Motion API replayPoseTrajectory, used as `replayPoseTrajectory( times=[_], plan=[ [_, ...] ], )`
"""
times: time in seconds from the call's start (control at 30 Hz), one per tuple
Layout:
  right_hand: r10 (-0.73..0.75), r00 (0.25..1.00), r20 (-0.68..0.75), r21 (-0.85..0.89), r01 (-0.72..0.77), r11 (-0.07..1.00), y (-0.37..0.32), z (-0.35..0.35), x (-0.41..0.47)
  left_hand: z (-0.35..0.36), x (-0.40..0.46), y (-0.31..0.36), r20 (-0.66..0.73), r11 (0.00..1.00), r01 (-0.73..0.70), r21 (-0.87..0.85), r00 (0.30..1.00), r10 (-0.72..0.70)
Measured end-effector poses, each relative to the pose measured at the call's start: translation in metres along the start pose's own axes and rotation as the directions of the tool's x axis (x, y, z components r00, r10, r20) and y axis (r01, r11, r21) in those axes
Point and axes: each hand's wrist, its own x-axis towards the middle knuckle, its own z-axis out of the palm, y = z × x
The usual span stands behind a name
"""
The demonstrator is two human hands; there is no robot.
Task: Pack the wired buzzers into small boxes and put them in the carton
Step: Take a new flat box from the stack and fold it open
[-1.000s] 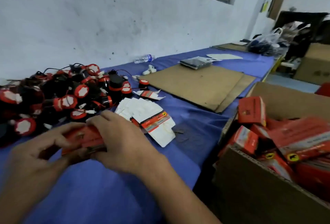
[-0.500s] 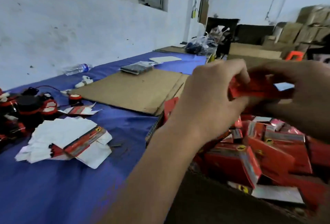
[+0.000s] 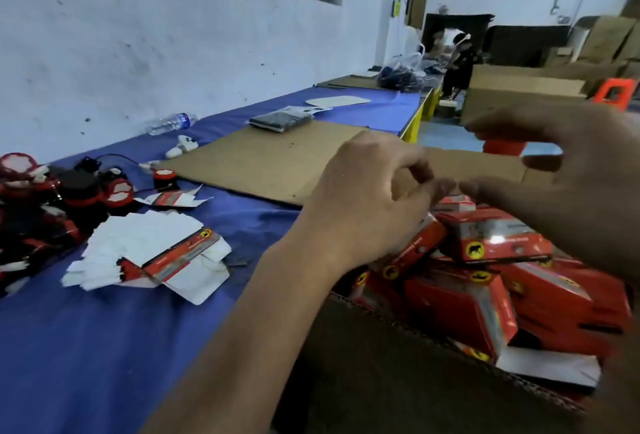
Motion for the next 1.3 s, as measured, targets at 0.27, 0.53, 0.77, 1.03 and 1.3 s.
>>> replayPoseTrajectory(
  times=[0.27, 0.53, 0.77, 1.03, 1.3],
  plan=[
    [-0.231, 0.972, -0.034, 0.52, 0.215, 0.827, -0.162, 0.146, 0.002, -0.046, -0.111, -0.136, -0.435, 0.754, 0.653, 0.076, 0.702, -0.564],
    [-0.202, 0.829, 0.521, 0.189, 0.118, 0.975, -0.192, 0.348, 0.011, -0.077, -0.177, -0.207, -0.533, 0.328, 0.793, -0.513, 0.005, -0.846],
    [-0.397, 0.754, 0.523, 0.262, 0.301, 0.917, -0.195, 0.366, 0.026, -0.081, -0.175, -0.228, -0.546, 0.347, 0.752, -0.56, -0.021, -0.837],
    [-0.363, 0.928, -0.083, 0.446, 0.36, 0.819, -0.215, 0.355, 0.024, -0.108, -0.173, -0.214, -0.551, 0.404, 0.616, -0.676, -0.059, -0.833],
    [-0.756, 0.642, 0.125, 0.82, 0.362, 0.443, -0.29, 0.354, -0.014, -0.212, -0.287, -0.186, -0.353, 0.344, 0.297, -0.891, 0.026, -0.935]
  ],
)
